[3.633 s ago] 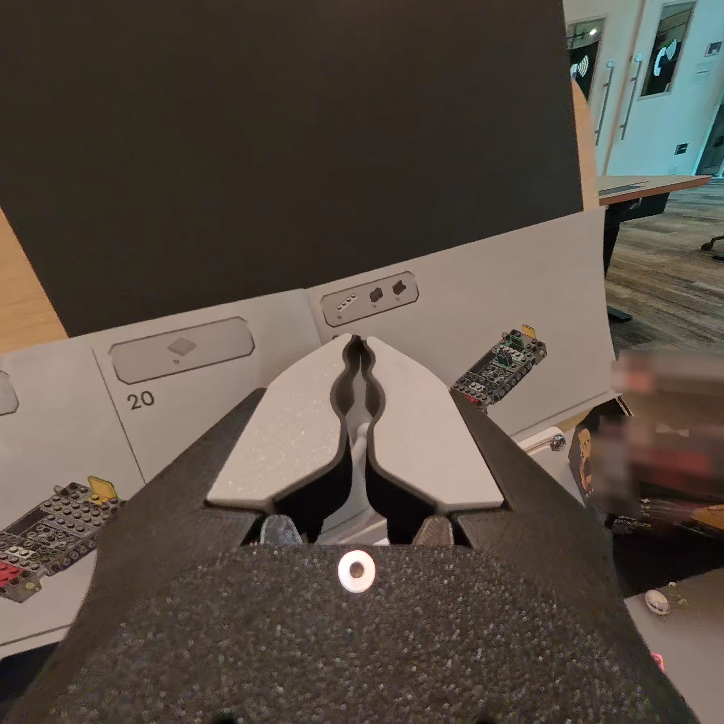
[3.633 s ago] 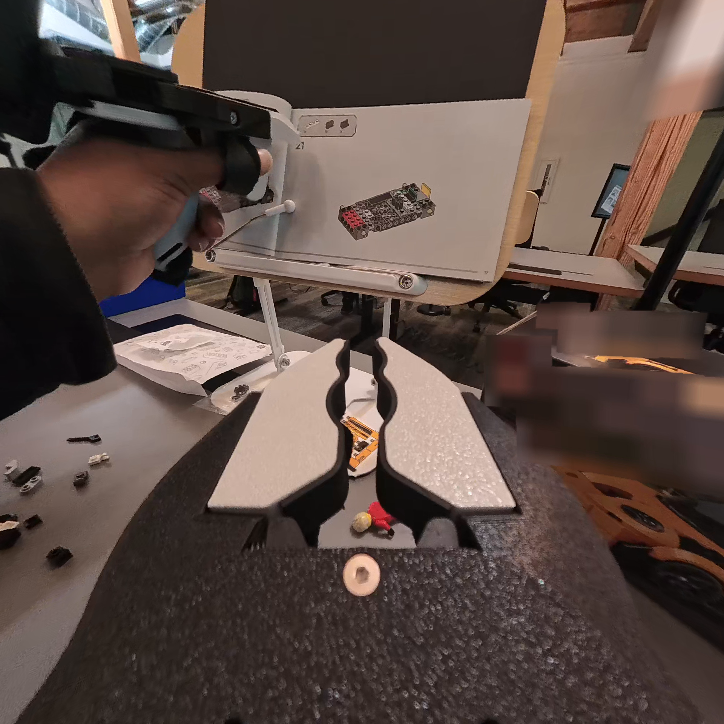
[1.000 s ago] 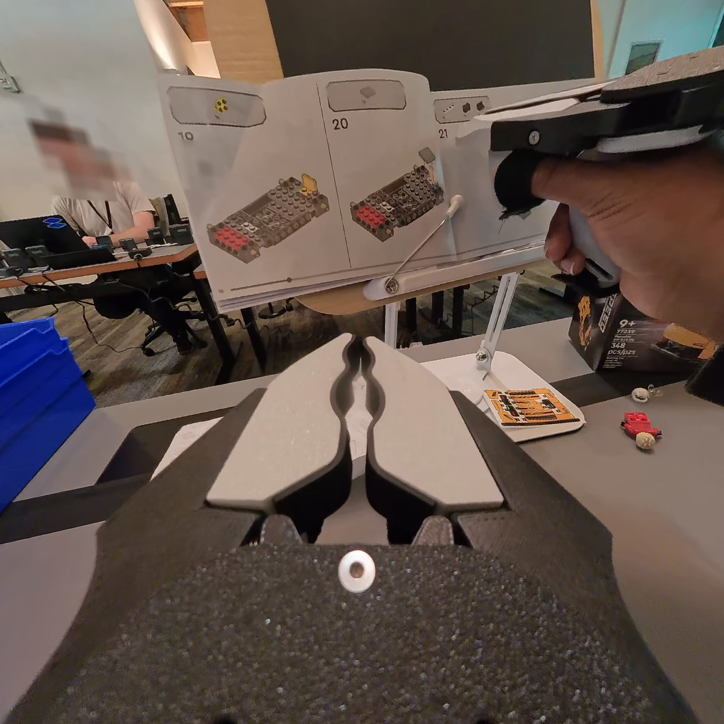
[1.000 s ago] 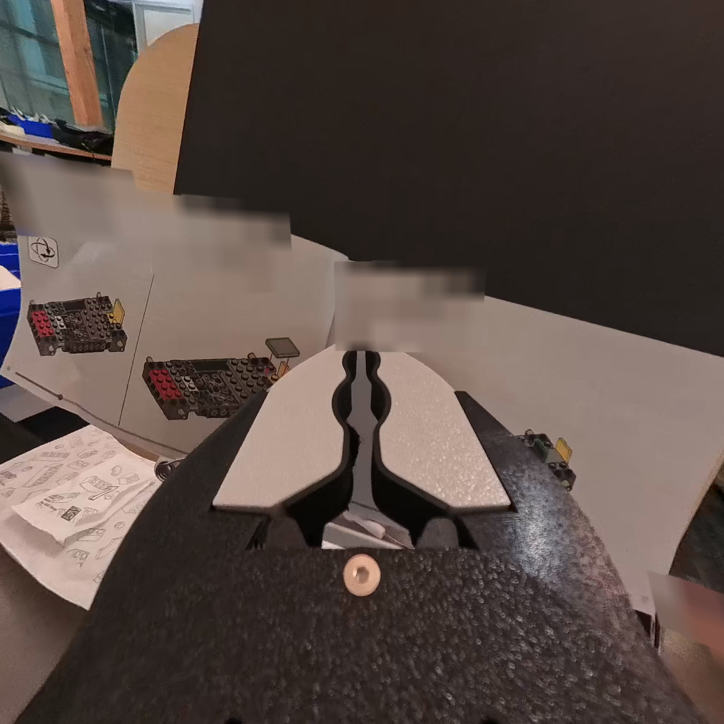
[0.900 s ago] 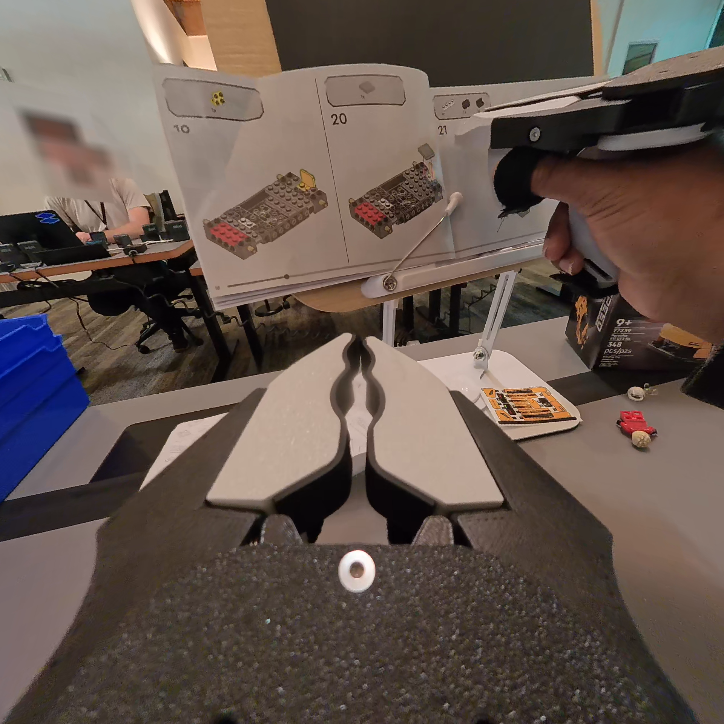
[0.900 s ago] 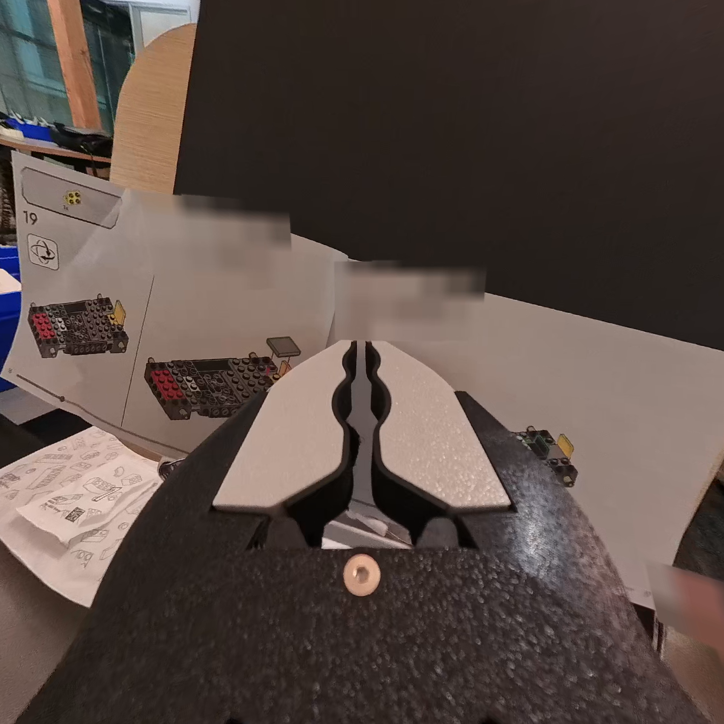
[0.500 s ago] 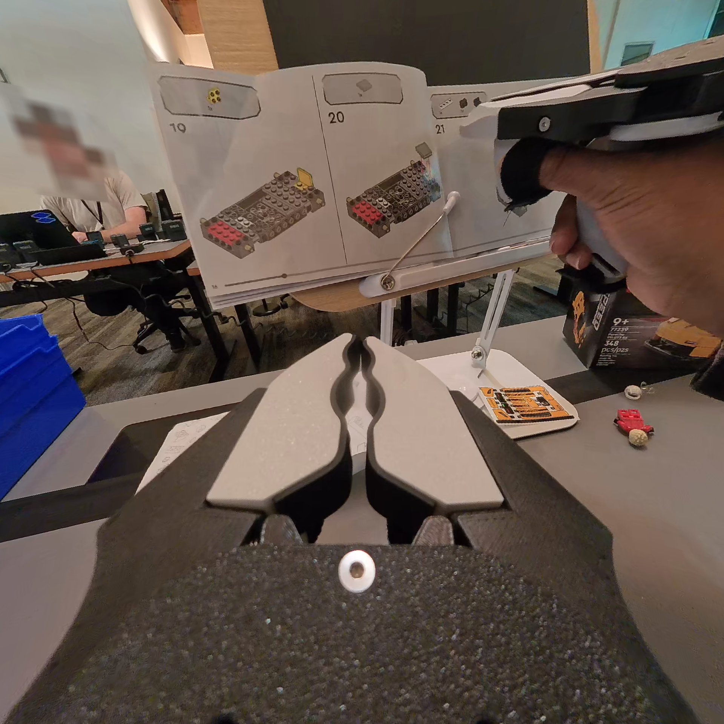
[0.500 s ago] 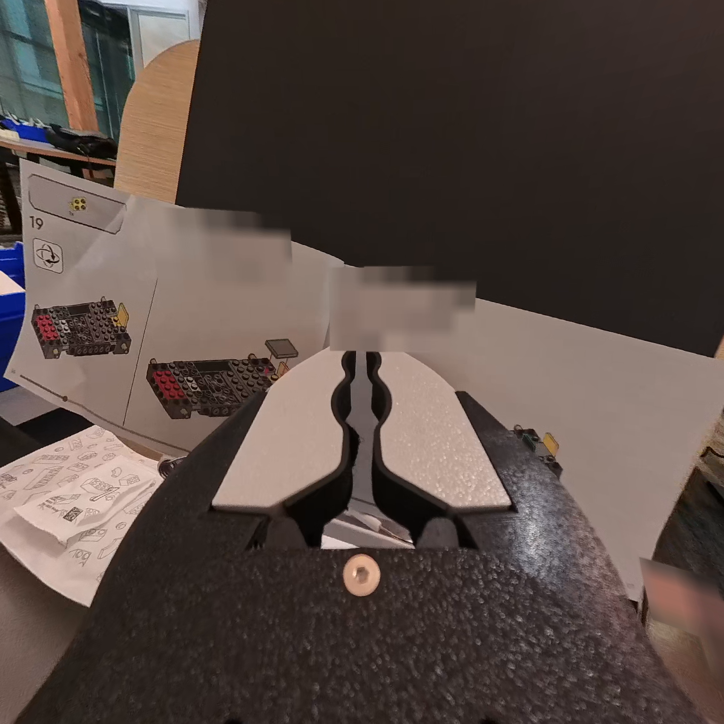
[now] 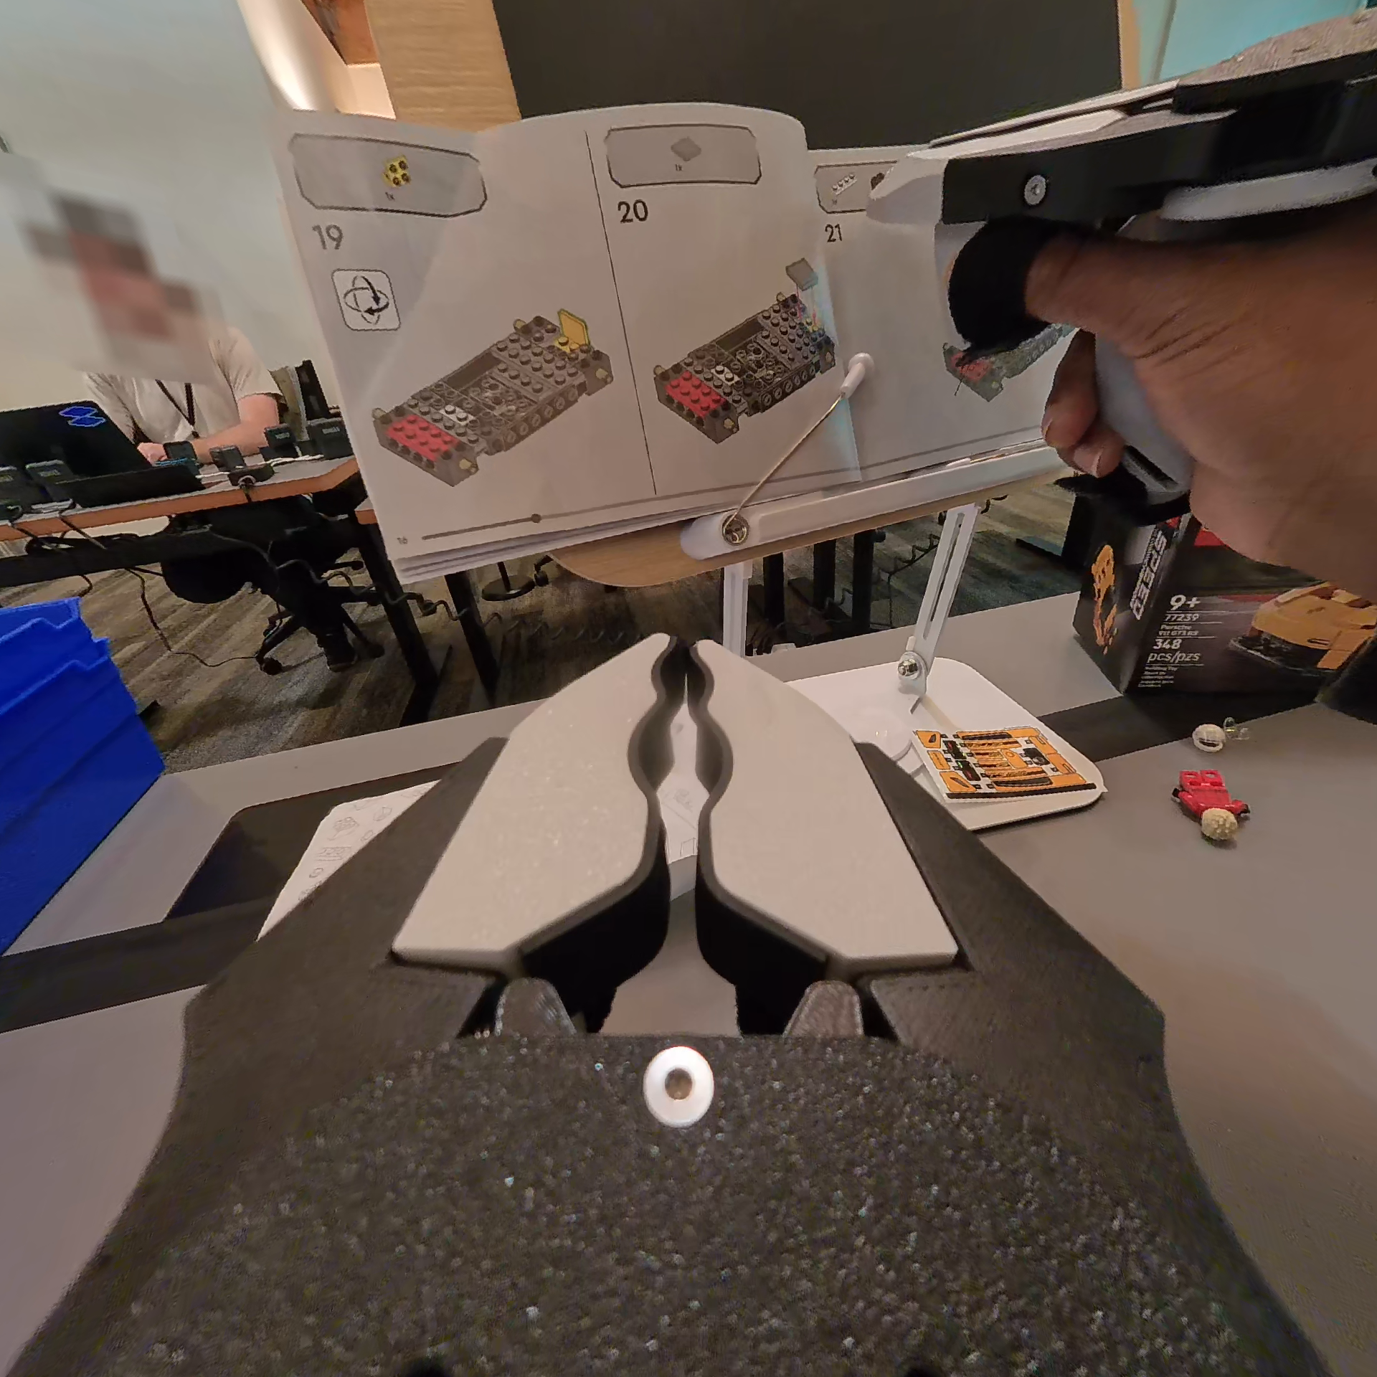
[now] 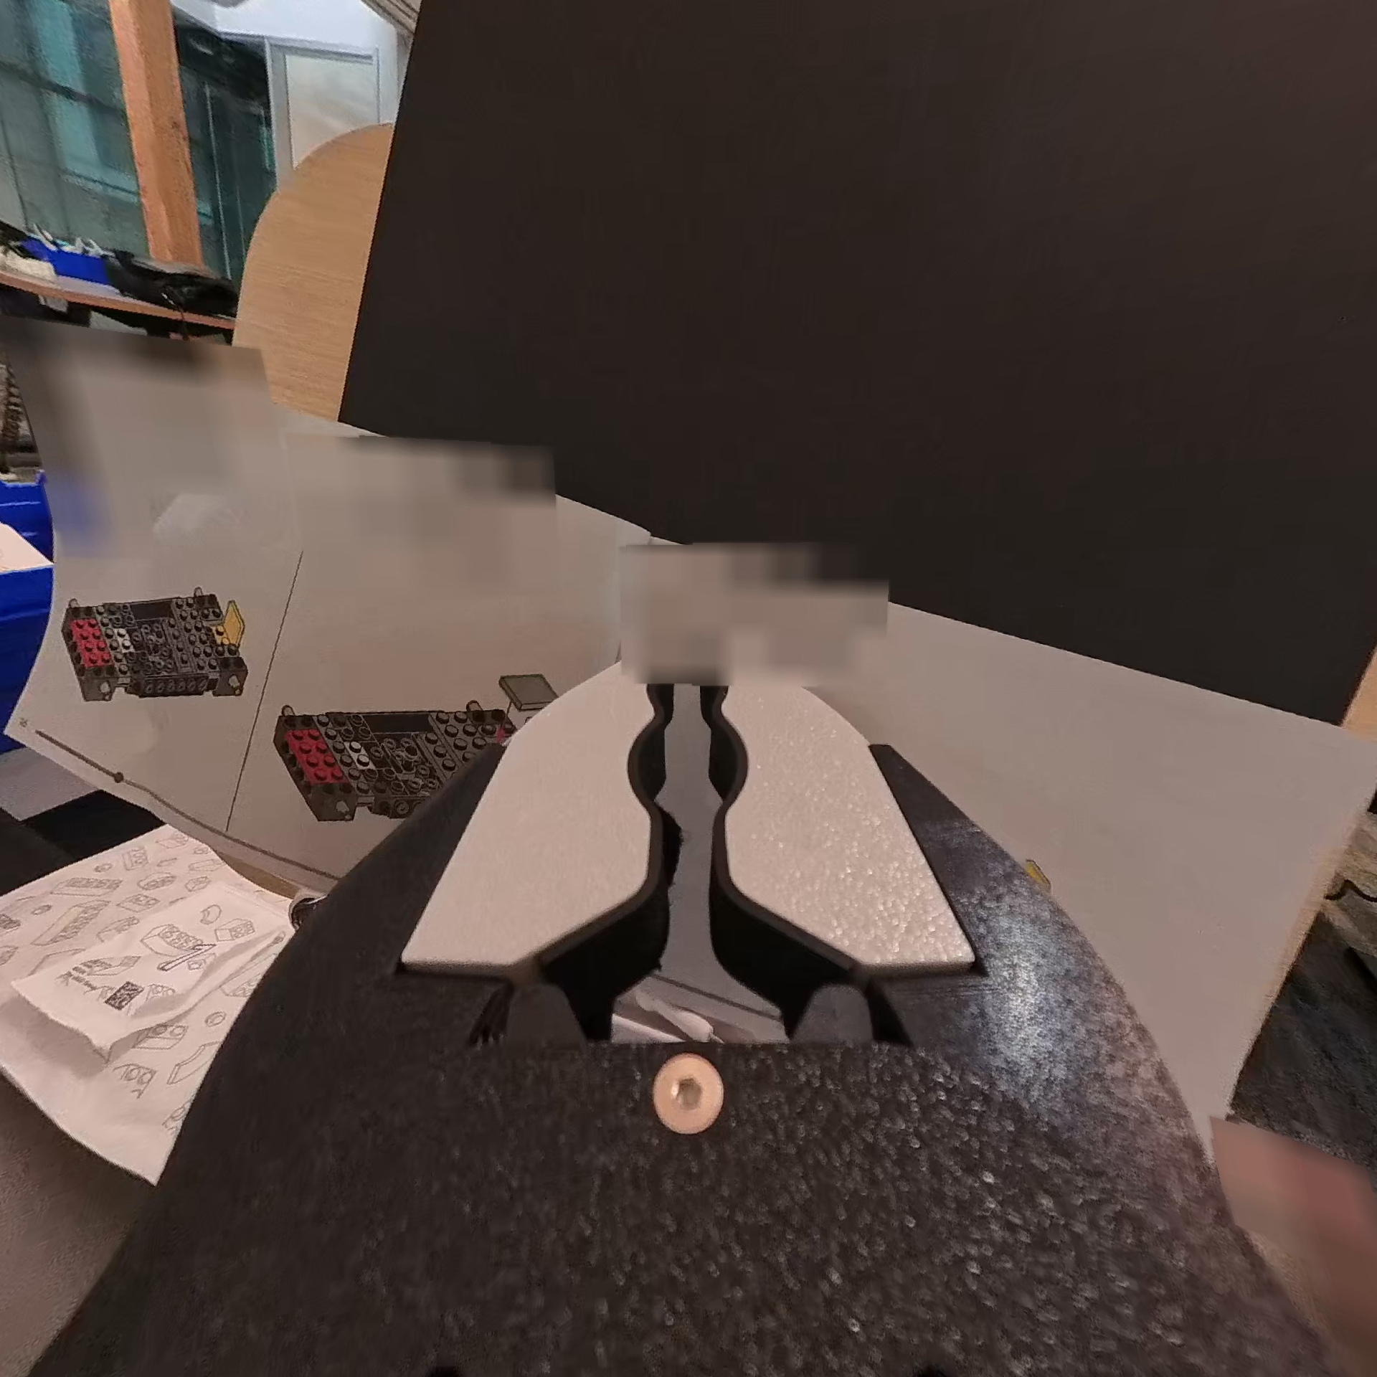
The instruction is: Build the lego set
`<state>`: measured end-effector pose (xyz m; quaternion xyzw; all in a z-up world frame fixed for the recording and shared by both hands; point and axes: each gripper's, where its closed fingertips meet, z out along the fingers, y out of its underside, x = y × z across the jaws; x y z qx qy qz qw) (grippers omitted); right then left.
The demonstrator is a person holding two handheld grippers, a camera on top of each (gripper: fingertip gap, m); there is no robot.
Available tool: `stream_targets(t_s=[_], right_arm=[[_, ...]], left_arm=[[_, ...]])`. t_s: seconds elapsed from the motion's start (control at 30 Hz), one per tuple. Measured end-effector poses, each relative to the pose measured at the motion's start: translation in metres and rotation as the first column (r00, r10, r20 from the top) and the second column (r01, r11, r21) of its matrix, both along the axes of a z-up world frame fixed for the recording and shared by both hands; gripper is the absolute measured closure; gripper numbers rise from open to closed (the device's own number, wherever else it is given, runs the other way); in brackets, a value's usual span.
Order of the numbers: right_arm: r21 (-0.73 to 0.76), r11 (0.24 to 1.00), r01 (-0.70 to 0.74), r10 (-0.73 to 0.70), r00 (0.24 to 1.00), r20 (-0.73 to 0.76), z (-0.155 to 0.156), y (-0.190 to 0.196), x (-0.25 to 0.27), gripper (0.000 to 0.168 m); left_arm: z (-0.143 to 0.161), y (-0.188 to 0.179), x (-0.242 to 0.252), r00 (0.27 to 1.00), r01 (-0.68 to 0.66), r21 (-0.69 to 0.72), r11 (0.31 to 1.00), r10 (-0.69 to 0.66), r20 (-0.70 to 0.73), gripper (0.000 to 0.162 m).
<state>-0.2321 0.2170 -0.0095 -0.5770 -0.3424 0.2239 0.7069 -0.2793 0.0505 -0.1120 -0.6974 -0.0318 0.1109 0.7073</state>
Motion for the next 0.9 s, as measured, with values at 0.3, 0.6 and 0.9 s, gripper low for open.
stream_targets(t_s=[0.3, 0.6, 0.9], right_arm=[[0.015, 1.000, -0.011, 0.011, 1.000, 0.003, 0.0009, 0.0005, -0.0044, 0.161], [0.021, 1.000, -0.018, 0.018, 1.000, 0.018, 0.0002, 0.0031, -0.0072, 0.162], [0.046, 0.999, -0.017, 0.017, 1.000, 0.011, 0.0059, 0.0051, 0.0013, 0.168]], left_arm=[[-0.0016, 0.0006, 0.0000, 1.000, 0.002, -0.003, 1.000, -0.002, -0.003, 0.162], [-0.0020, 0.0004, -0.0017, 1.000, 0.003, -0.003, 1.000, -0.003, -0.001, 0.162], [-0.0041, 0.0016, -0.0003, 1.000, 0.009, -0.005, 1.000, -0.009, -0.010, 0.162]])
